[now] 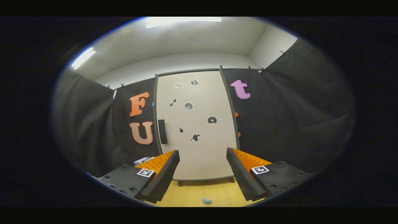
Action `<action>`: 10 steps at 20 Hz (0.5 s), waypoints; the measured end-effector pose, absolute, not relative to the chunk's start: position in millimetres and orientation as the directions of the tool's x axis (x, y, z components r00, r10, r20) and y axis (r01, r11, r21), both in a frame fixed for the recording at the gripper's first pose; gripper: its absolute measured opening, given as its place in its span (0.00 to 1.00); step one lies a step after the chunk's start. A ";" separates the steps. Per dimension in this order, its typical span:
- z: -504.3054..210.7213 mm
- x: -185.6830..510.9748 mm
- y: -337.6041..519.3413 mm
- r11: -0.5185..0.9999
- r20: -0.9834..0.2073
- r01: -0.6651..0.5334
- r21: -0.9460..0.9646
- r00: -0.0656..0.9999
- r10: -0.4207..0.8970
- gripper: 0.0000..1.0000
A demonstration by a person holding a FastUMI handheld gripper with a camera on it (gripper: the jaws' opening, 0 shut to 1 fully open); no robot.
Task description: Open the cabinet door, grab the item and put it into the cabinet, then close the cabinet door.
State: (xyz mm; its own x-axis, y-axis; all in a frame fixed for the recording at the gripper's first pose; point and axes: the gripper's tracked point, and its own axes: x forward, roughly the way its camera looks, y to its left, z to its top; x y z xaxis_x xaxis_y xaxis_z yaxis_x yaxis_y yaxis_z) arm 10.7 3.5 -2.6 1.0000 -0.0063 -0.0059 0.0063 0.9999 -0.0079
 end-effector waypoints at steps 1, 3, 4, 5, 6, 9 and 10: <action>-1.8 12.0 4.6 1.000 -0.006 0.005 -0.010 1.000 -0.005 0.97; -0.9 17.2 7.6 1.000 -0.003 0.001 -0.014 1.000 -0.001 0.97; -0.4 21.0 10.1 1.000 0.000 -0.001 -0.014 1.000 0.001 0.97; -0.1 24.2 12.7 1.000 0.002 -0.004 -0.014 1.000 0.004 0.97; 0.9 28.6 16.1 1.000 0.005 -0.009 -0.011 1.000 0.010 0.97; 11.5 47.2 32.8 0.999 0.018 -0.045 -0.009 0.999 0.045 0.97; 16.5 55.2 37.9 0.999 0.023 -0.053 -0.013 0.998 0.053 0.97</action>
